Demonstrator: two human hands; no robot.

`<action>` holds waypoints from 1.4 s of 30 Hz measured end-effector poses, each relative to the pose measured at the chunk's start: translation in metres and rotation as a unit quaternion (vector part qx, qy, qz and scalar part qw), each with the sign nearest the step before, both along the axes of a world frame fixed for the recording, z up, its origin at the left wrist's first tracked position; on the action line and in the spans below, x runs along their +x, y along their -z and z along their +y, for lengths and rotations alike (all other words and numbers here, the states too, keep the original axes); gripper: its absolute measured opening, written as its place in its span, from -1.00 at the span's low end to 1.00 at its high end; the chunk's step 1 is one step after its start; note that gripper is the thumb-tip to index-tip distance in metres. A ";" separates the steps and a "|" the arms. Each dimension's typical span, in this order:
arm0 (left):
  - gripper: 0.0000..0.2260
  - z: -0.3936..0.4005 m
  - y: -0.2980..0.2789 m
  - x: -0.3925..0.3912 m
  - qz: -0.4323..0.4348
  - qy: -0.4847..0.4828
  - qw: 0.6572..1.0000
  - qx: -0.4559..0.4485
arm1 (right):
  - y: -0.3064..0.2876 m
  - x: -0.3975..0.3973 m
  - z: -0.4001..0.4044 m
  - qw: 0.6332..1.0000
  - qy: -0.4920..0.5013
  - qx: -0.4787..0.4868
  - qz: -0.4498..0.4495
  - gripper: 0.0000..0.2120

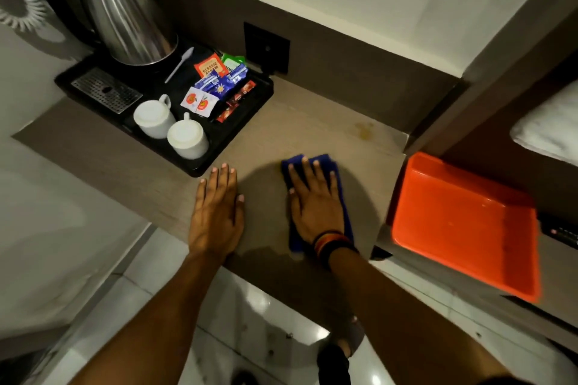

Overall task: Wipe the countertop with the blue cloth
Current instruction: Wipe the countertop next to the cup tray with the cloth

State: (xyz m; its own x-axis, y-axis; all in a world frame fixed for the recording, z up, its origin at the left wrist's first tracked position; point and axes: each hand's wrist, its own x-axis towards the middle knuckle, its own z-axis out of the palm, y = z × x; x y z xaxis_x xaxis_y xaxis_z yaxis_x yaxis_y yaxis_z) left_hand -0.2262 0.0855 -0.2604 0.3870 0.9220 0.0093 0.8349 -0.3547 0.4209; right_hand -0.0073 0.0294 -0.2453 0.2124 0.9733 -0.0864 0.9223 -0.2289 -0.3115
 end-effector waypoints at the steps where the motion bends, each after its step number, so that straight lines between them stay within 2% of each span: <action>1: -0.43 -0.001 -0.003 0.001 0.004 0.003 1.000 -0.001 | -0.002 -0.001 -0.017 1.000 -0.013 0.001 0.014 -0.47; 3: -0.42 -0.002 -0.006 0.003 0.021 0.014 1.000 0.009 | -0.001 0.015 -0.040 1.000 0.010 0.010 0.027 -0.47; 6: -0.41 -0.002 -0.008 0.005 0.026 0.024 0.999 0.024 | -0.002 0.056 -0.044 0.991 0.127 0.032 0.035 -0.47; 14: -0.40 0.006 0.016 -0.002 0.071 0.023 0.997 0.037 | -0.001 0.137 0.078 0.959 0.280 0.047 0.017 -0.49; 16: -0.40 0.006 0.014 -0.001 0.077 0.022 0.996 0.040 | -0.003 0.123 0.092 0.973 0.222 0.047 0.029 -0.50; 19: -0.39 0.005 0.004 0.003 0.066 0.024 0.998 0.000 | -0.002 0.083 0.078 0.998 0.025 0.039 0.039 -0.52; 21: -0.39 0.005 0.000 0.004 0.065 0.027 0.997 -0.020 | -0.001 0.075 0.051 0.998 -0.056 0.022 0.028 -0.52; 22: -0.39 0.005 -0.001 0.004 0.066 0.028 0.997 -0.019 | 0.001 0.081 0.038 0.997 -0.055 0.033 0.029 -0.52; 24: -0.40 0.005 0.001 0.004 0.078 0.026 0.997 -0.010 | 0.003 0.103 0.022 0.996 0.034 0.063 0.047 -0.52; 26: -0.41 0.005 0.005 0.003 0.081 0.025 0.996 0.010 | 0.002 0.127 0.034 0.990 0.124 0.062 0.035 -0.52; 28: -0.42 0.004 0.007 0.003 0.070 0.023 0.997 0.031 | -0.004 0.129 0.064 0.988 0.151 0.036 0.020 -0.51; 30: -0.43 0.004 0.009 0.002 0.058 0.018 0.998 0.029 | -0.006 0.105 0.096 0.993 0.103 0.039 0.030 -0.51; 32: -0.42 0.004 0.010 0.003 0.054 0.013 0.998 0.015 | -0.007 0.066 0.109 0.998 0.009 0.044 0.038 -0.51; 34: -0.40 0.005 0.007 0.005 0.046 0.006 0.999 -0.001 | -0.003 0.029 0.097 0.993 -0.112 0.024 0.015 -0.52; 36: -0.39 0.004 0.003 0.005 0.039 0.011 0.999 -0.004 | 0.001 0.020 0.066 0.983 -0.181 0.010 0.010 -0.53; 38: -0.39 0.005 0.000 0.005 0.042 0.021 0.999 -0.003 | 0.000 0.035 0.030 0.990 -0.138 0.029 0.026 -0.54; 42: -0.41 0.002 -0.003 0.004 0.058 0.024 0.998 0.012 | -0.002 0.021 -0.038 0.994 0.091 0.047 0.032 -0.51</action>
State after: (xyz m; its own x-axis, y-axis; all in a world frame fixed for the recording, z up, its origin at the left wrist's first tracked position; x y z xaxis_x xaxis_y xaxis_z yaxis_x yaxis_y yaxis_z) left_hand -0.2226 0.0875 -0.2573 0.4309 0.9023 -0.0164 0.8591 -0.4046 0.3134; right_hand 0.0137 -0.0082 -0.2432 0.3827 0.9237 -0.0159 0.8458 -0.3573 -0.3961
